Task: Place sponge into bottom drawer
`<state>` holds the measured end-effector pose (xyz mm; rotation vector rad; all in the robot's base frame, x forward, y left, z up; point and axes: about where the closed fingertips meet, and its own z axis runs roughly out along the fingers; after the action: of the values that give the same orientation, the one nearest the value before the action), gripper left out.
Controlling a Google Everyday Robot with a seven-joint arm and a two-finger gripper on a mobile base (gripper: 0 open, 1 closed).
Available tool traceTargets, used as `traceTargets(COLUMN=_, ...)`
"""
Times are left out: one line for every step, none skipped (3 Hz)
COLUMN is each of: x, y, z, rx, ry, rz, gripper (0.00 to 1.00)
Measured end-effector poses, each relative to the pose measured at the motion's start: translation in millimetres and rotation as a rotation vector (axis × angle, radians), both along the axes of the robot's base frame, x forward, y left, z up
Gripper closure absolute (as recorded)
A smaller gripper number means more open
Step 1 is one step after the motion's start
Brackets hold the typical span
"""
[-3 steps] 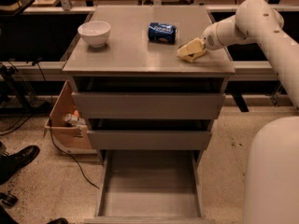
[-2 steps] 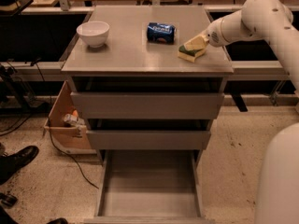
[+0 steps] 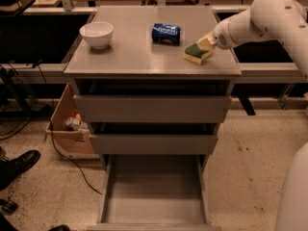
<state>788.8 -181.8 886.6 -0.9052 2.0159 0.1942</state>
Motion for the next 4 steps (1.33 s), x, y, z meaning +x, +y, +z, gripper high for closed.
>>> traceTargets(x=0.1, y=0.4, z=-0.4, rx=0.001, ry=0.000, rz=0.001, gripper=0.55)
traceTargets(x=6.2, y=3.1, z=2.0, rx=0.026, ry=-0.006, rz=0.006, gripper=0.32)
traceTargets(x=10.9, y=5.8, z=2.2, rx=0.047, ry=-0.003, rz=0.011, gripper=0.08)
traceTargets(x=18.8, y=4.5, z=-13.1, rx=0.067, ry=0.031, rz=-0.009, gripper=0.00)
